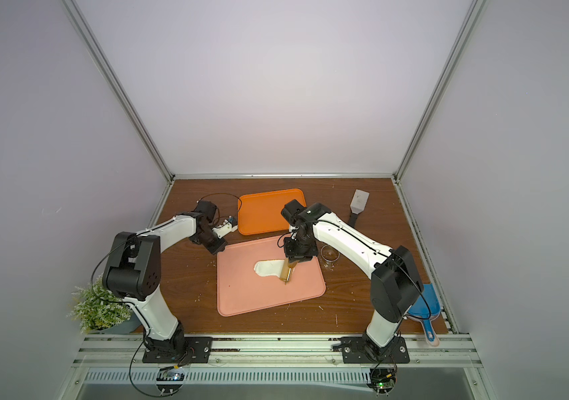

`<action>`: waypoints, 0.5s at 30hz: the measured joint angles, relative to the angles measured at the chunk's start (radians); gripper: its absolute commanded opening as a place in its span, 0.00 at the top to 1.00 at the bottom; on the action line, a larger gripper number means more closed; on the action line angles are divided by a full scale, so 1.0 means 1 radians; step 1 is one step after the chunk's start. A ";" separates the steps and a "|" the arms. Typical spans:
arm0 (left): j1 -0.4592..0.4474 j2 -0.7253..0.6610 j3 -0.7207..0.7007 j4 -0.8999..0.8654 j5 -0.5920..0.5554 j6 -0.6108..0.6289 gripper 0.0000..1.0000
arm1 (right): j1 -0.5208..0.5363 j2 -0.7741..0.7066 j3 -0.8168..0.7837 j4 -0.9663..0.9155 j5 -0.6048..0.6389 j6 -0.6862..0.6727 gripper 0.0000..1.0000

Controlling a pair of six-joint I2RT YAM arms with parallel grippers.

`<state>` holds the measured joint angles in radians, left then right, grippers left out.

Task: Roll out the dumpling wrappers from the dough
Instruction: Flatten out the dough on the work surface.

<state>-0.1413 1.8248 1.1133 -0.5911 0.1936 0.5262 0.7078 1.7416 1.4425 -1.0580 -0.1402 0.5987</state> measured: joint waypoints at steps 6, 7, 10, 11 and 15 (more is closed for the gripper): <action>0.002 0.000 0.001 0.000 0.000 -0.003 1.00 | -0.015 -0.074 -0.105 0.056 -0.022 0.011 1.00; 0.002 0.001 0.001 -0.001 0.000 -0.003 1.00 | -0.017 -0.087 -0.122 0.069 -0.023 0.012 1.00; 0.003 0.001 0.001 -0.001 0.001 -0.003 1.00 | -0.019 -0.122 -0.164 0.100 -0.024 0.012 1.00; 0.003 0.001 0.001 -0.001 0.002 -0.003 1.00 | -0.019 -0.130 -0.172 0.107 -0.024 0.011 1.00; 0.005 0.001 0.001 -0.002 0.004 -0.003 1.00 | -0.021 -0.142 -0.174 0.117 -0.035 -0.013 1.00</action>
<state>-0.1368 1.8256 1.1145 -0.5926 0.1978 0.5228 0.6868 1.5997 1.2690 -0.9413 -0.1749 0.5854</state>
